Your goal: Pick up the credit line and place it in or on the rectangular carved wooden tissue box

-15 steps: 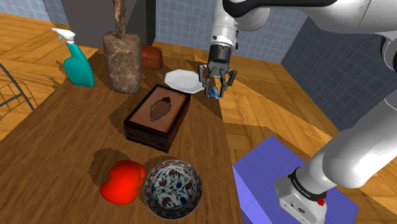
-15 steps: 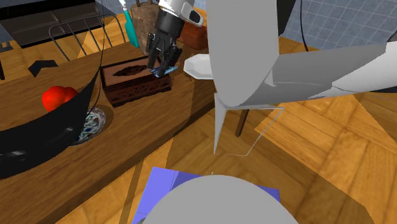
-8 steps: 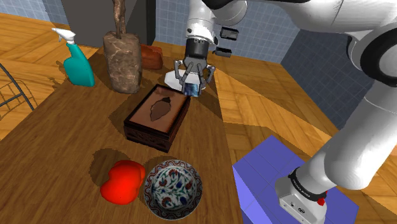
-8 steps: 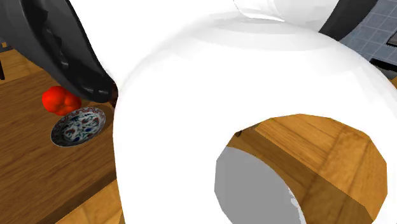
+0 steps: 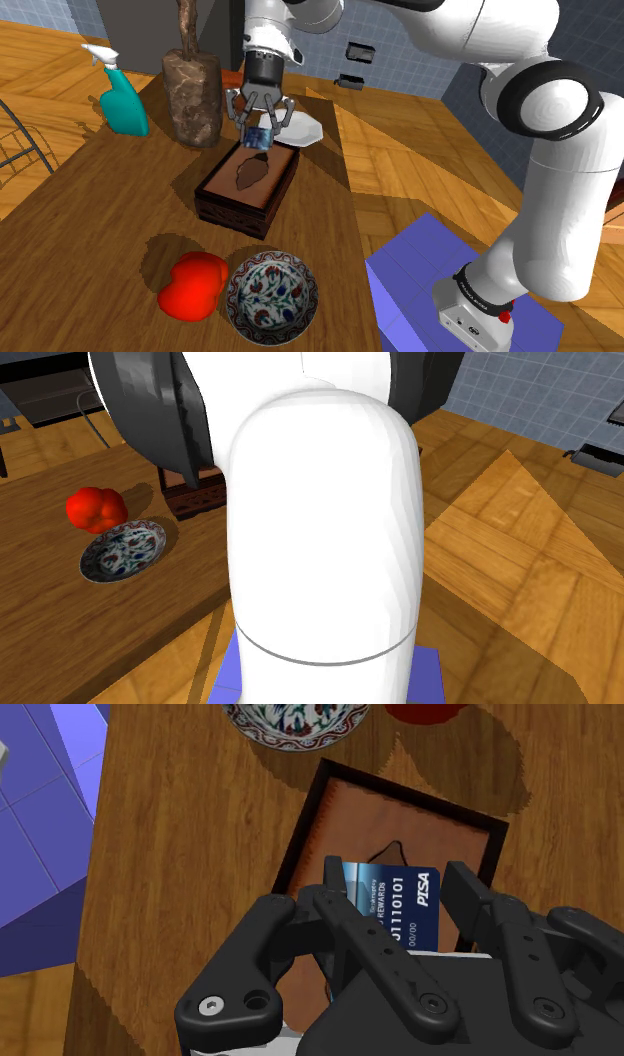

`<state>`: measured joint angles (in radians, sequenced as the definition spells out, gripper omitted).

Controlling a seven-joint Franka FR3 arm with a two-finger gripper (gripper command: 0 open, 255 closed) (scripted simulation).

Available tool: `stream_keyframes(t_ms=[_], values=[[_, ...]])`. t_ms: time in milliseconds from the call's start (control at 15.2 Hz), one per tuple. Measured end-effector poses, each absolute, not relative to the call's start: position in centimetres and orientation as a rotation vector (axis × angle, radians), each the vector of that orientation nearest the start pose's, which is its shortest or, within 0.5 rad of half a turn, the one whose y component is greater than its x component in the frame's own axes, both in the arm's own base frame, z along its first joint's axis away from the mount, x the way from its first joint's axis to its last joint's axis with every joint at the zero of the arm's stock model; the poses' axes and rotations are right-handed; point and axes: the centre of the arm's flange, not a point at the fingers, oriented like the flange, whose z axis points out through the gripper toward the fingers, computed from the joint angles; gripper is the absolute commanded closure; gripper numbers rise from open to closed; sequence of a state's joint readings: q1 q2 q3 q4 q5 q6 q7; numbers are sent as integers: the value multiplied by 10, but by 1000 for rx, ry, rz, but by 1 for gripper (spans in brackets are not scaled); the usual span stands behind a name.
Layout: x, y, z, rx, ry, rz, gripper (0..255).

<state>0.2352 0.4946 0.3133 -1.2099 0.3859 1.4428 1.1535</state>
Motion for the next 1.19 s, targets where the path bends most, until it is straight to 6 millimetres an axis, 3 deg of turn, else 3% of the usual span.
stream_keyframes(t_ms=[990,1188], values=[[576,349,425,-2712,870,813,255],[576,349,420,-2712,870,813,255]])
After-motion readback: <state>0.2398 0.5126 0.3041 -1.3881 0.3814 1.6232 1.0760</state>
